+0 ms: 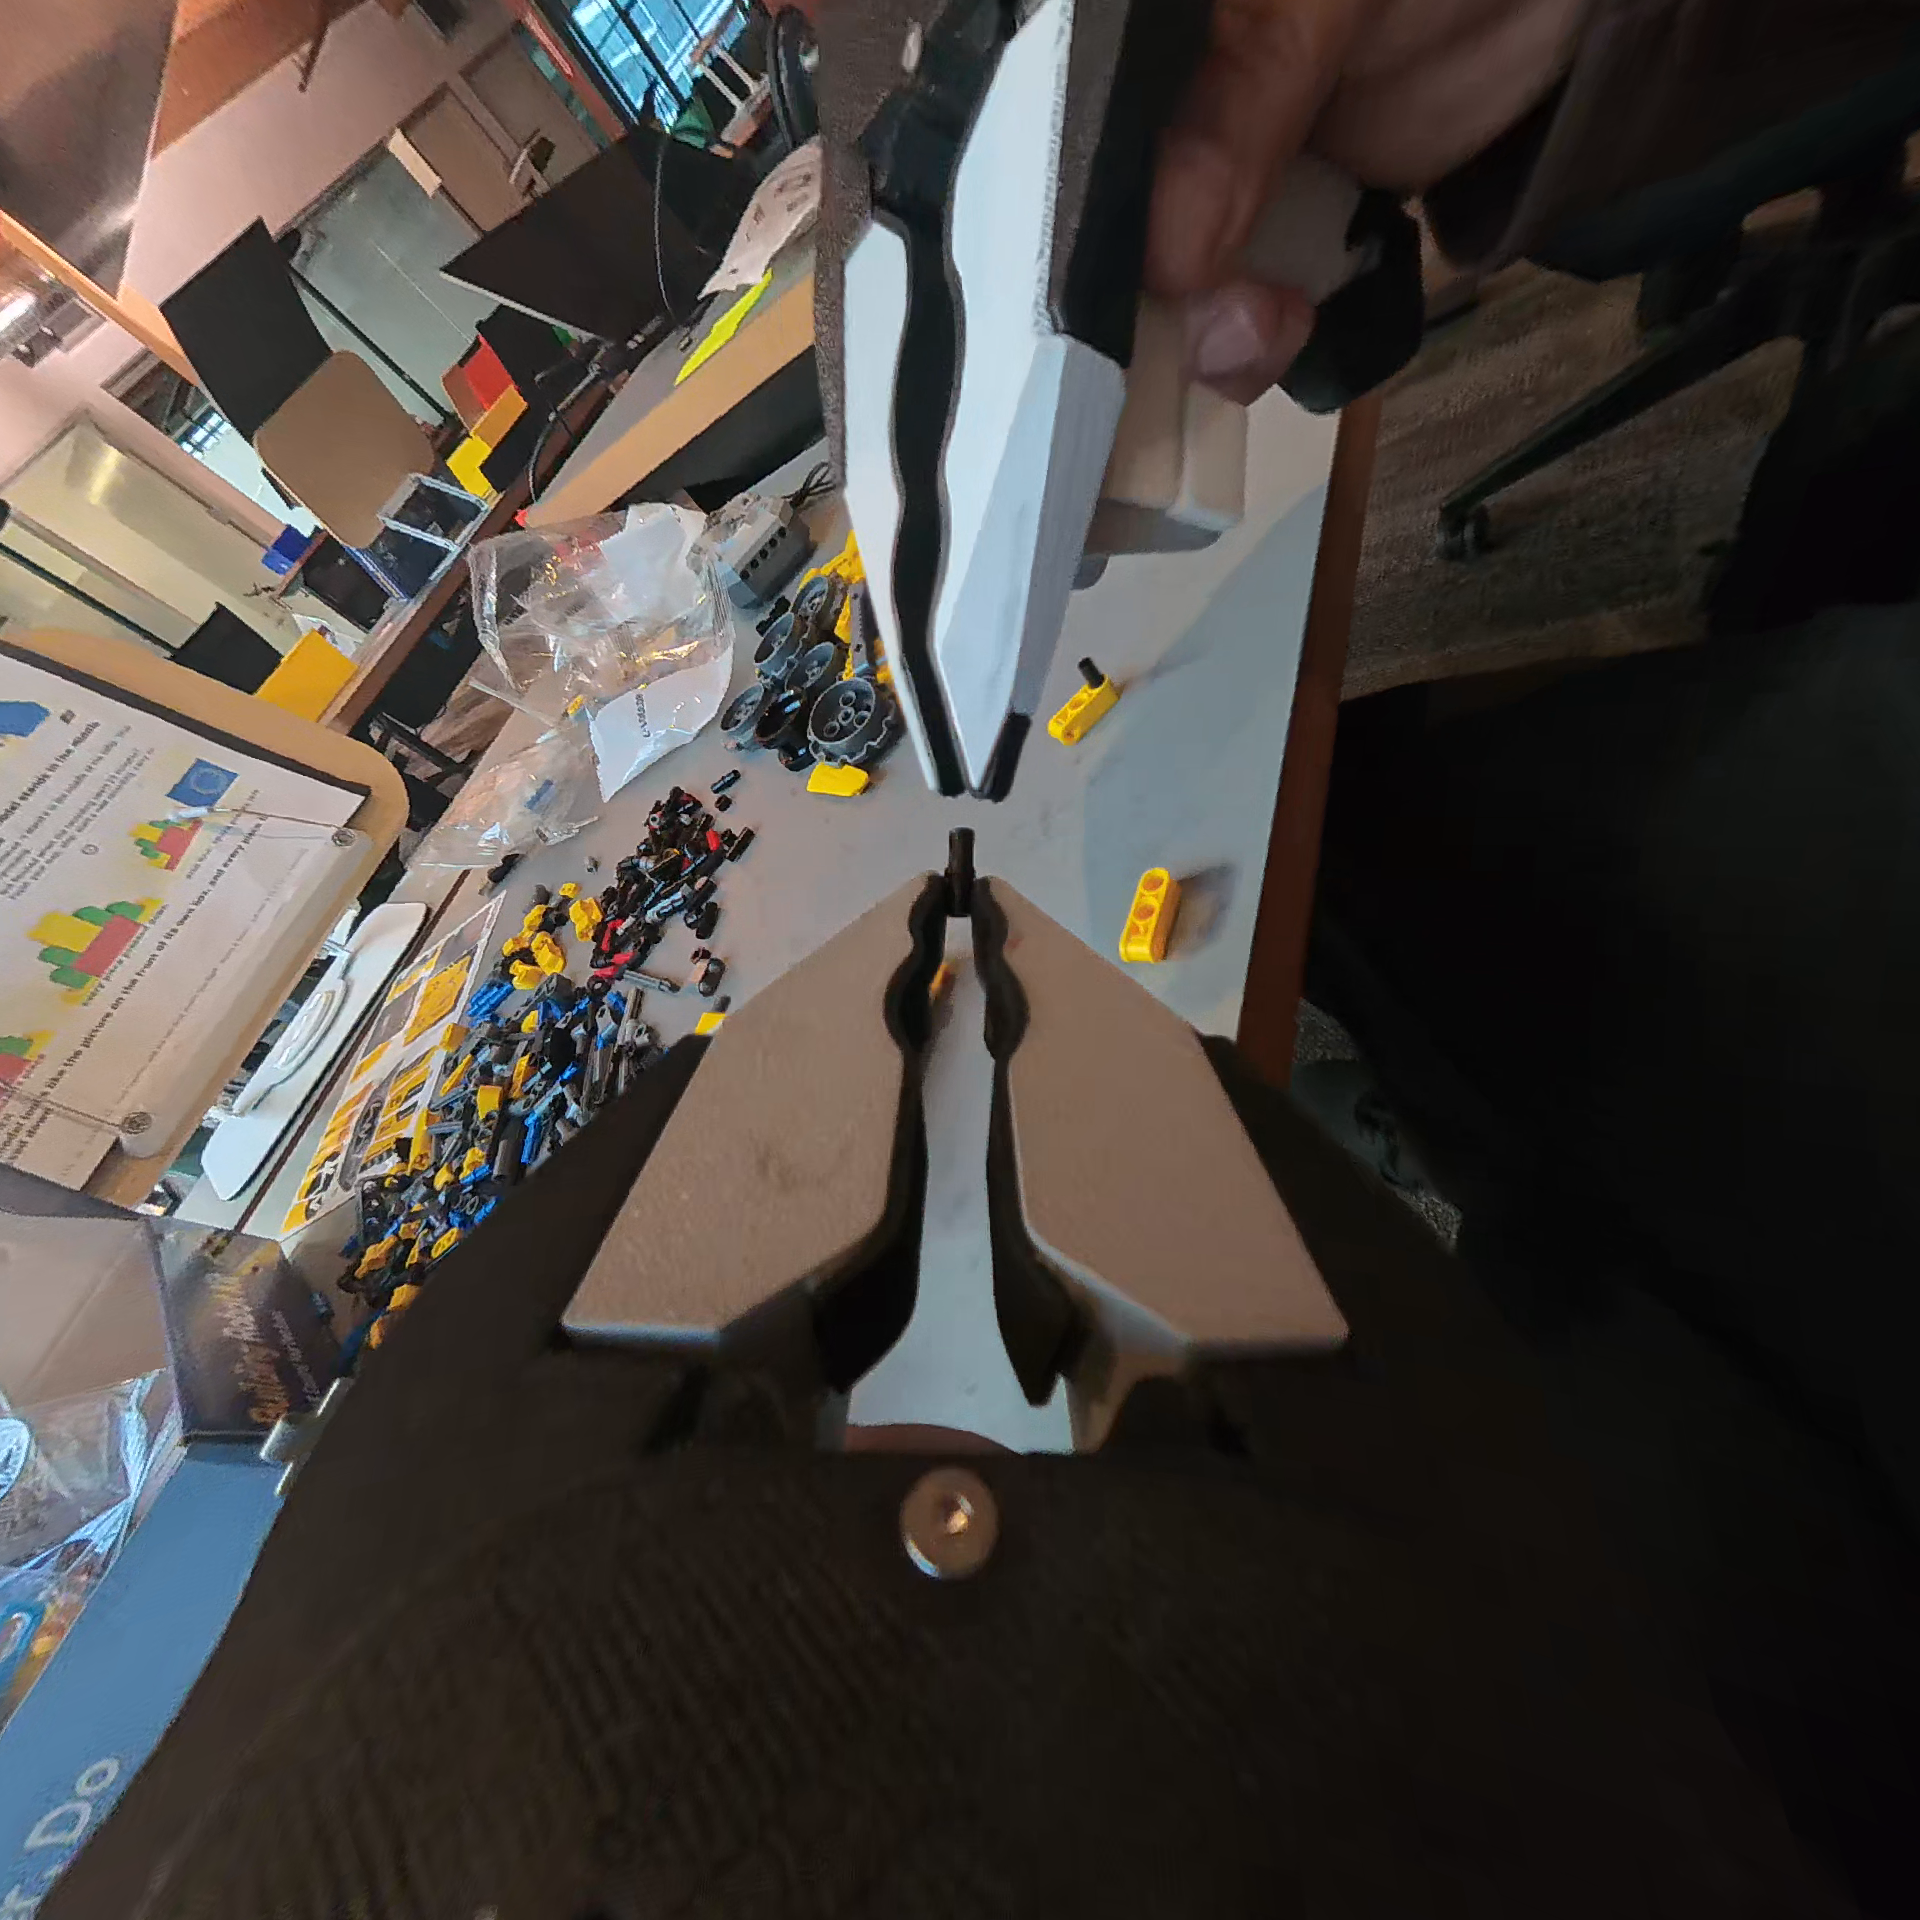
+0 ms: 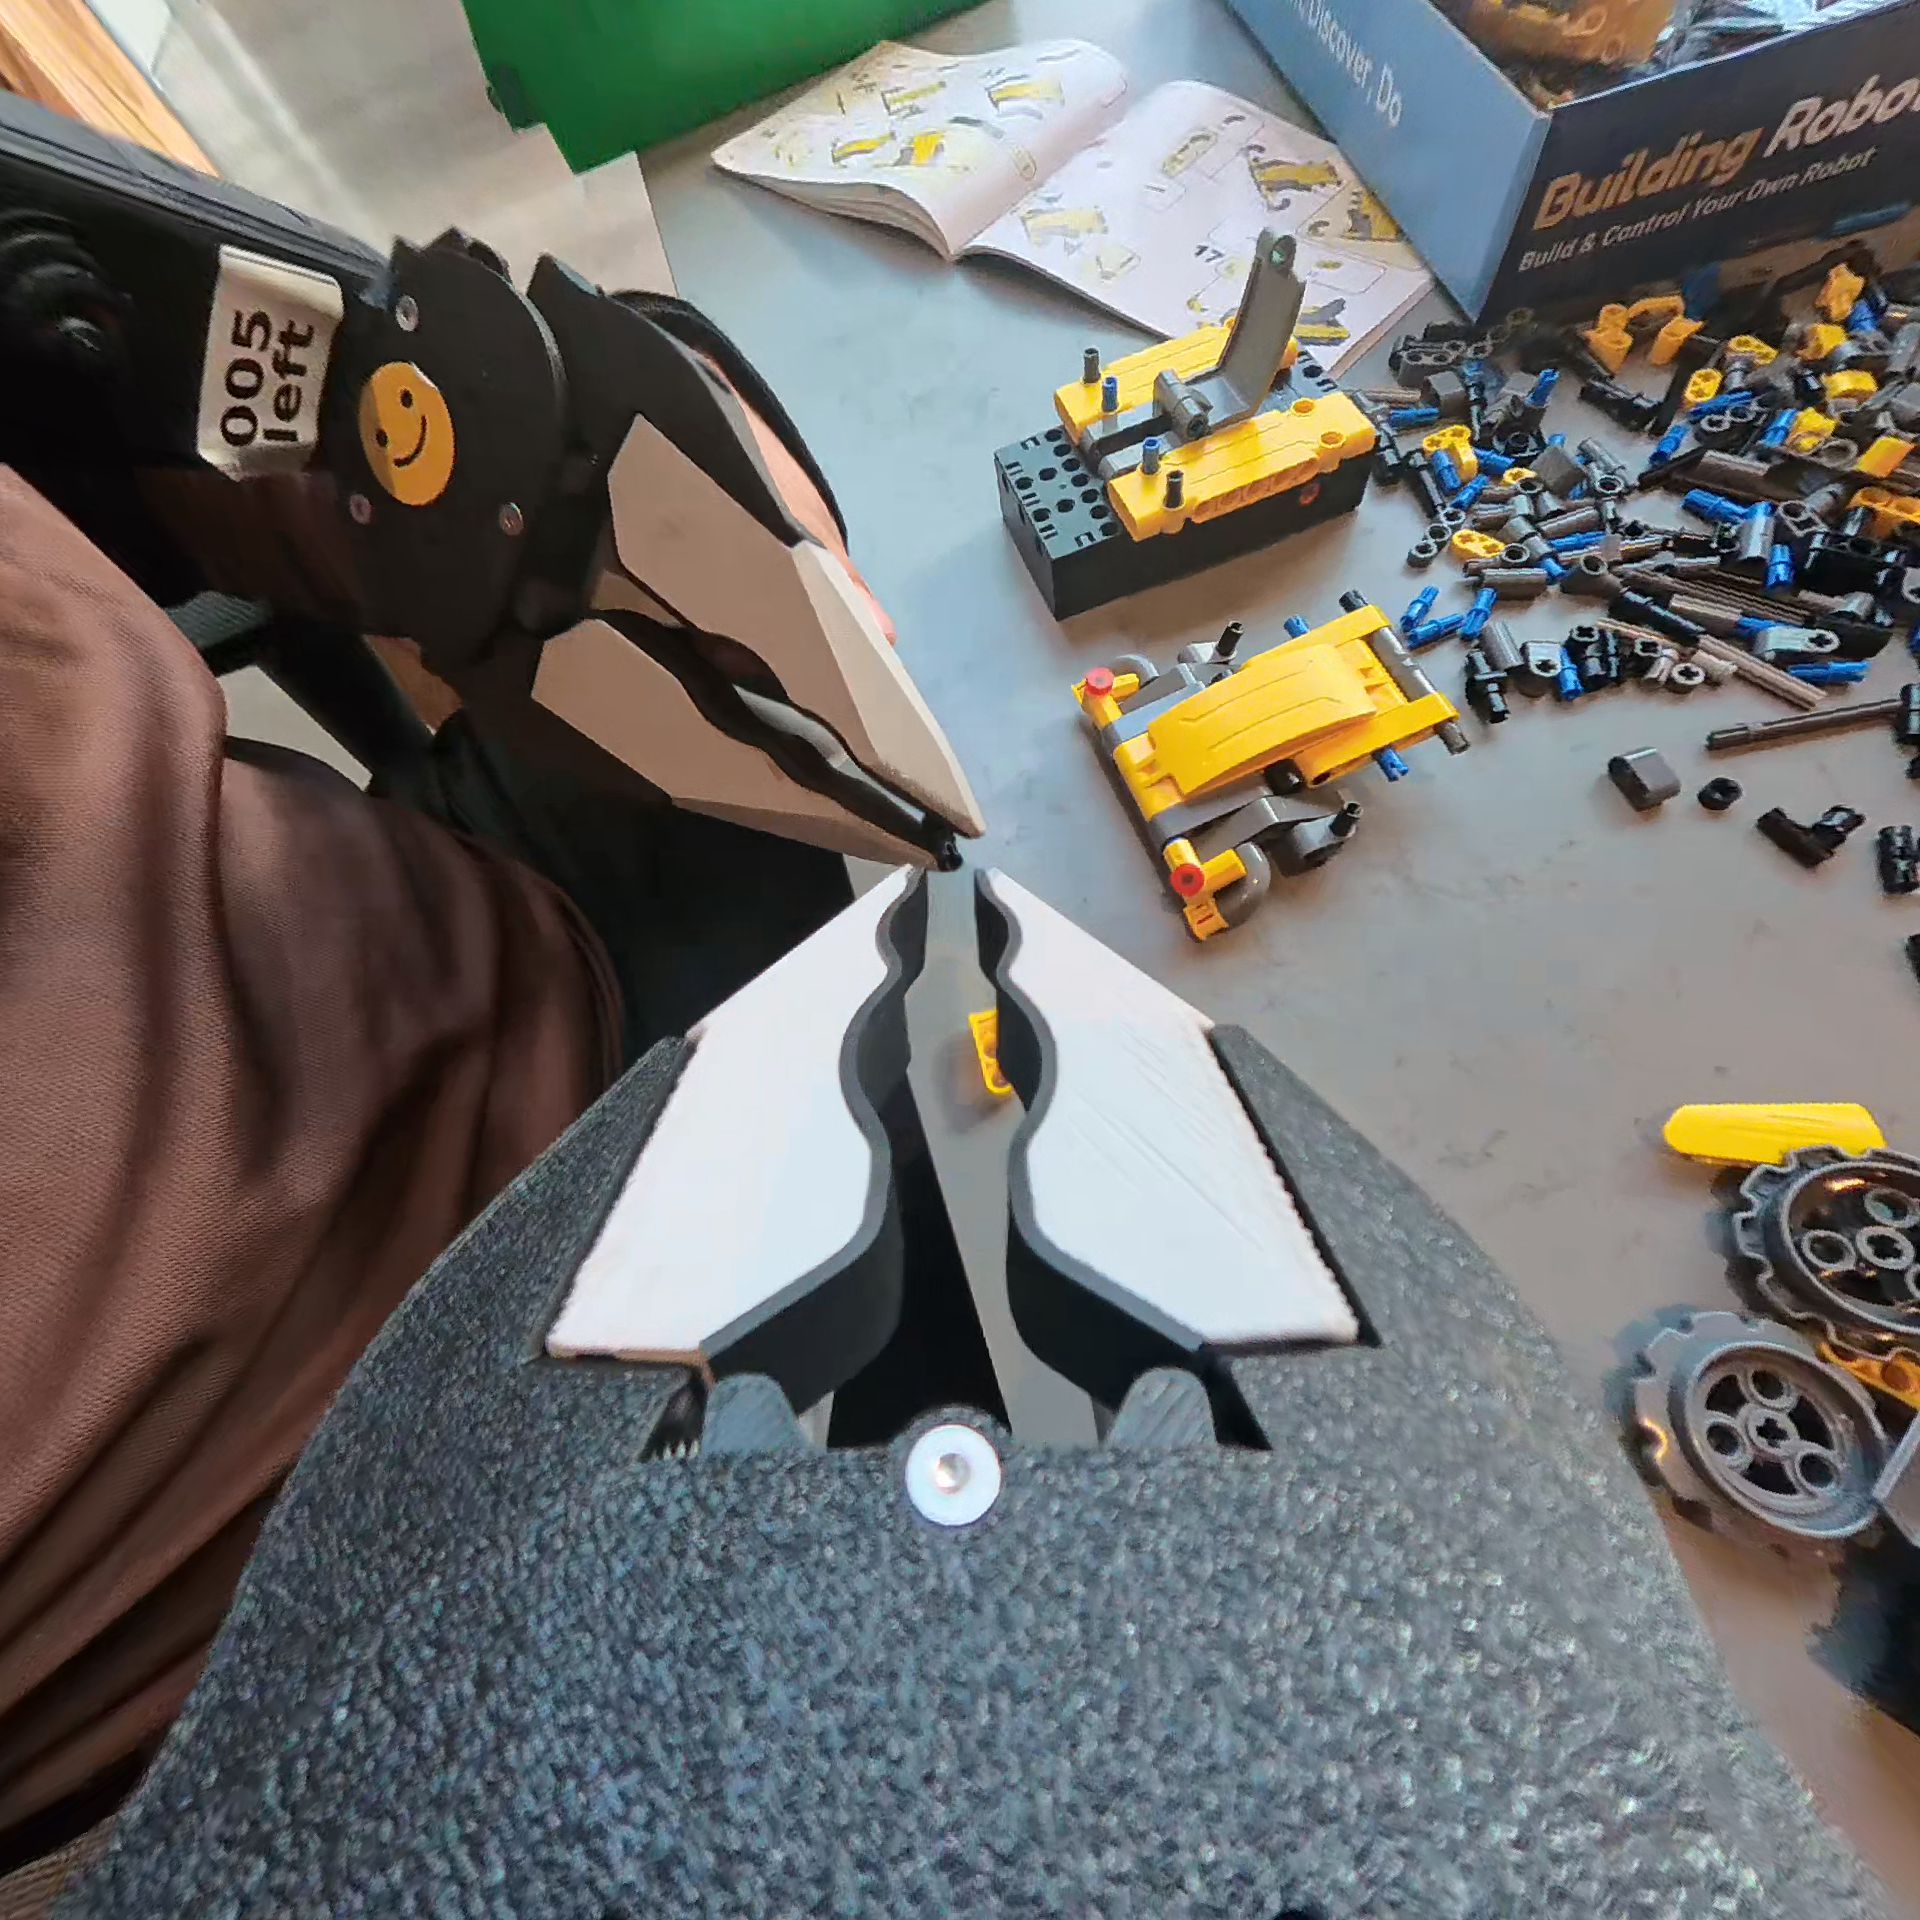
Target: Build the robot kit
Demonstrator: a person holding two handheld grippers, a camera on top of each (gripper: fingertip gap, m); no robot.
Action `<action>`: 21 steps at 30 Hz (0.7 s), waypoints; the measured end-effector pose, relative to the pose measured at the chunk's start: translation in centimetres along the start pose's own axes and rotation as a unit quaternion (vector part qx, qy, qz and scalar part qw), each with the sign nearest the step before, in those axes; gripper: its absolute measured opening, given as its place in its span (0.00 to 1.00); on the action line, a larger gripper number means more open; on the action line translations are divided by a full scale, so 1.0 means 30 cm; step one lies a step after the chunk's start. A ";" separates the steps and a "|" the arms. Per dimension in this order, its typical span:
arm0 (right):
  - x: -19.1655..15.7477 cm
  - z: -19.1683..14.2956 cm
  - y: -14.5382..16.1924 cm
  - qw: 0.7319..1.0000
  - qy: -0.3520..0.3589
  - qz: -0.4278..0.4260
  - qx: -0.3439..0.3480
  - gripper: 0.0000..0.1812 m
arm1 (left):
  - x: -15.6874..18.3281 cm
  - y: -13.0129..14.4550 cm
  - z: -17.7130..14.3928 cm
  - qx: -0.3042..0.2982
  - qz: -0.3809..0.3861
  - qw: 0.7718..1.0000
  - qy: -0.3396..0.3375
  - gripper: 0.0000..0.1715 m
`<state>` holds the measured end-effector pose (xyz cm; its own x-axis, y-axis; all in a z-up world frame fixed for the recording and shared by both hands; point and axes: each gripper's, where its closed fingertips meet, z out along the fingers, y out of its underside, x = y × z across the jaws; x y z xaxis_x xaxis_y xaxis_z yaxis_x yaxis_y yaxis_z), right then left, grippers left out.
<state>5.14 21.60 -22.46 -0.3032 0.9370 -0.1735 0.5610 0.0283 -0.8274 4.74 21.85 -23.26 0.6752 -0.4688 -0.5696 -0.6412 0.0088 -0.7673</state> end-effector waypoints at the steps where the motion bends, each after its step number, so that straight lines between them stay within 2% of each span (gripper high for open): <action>1: -0.002 0.000 0.004 1.000 0.003 -0.004 -0.003 0.03 | 0.003 -0.006 0.000 0.003 0.000 1.000 0.001 0.01; 8: -0.024 0.010 0.002 1.000 0.002 -0.010 -0.002 0.01 | 0.026 -0.026 0.003 0.008 -0.001 1.000 0.005 0.01; 14: -0.027 0.010 0.003 1.000 0.010 -0.009 0.000 0.00 | 0.035 -0.021 0.004 0.003 -0.038 0.999 0.017 0.01; 17: -0.017 0.000 0.016 1.000 0.020 0.005 -0.010 0.00 | 0.036 -0.013 0.003 0.000 -0.072 0.997 0.036 0.02; 21: 0.015 -0.039 0.070 0.997 0.051 0.001 -0.056 0.00 | 0.052 0.031 0.007 -0.034 -0.112 0.989 0.090 0.08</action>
<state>7.09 22.50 -23.64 -0.2244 0.9677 -0.1147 0.6462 0.0596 -0.7608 5.28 21.31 -24.92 0.7314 -0.6016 -0.3211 -0.5100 -0.1698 -0.8433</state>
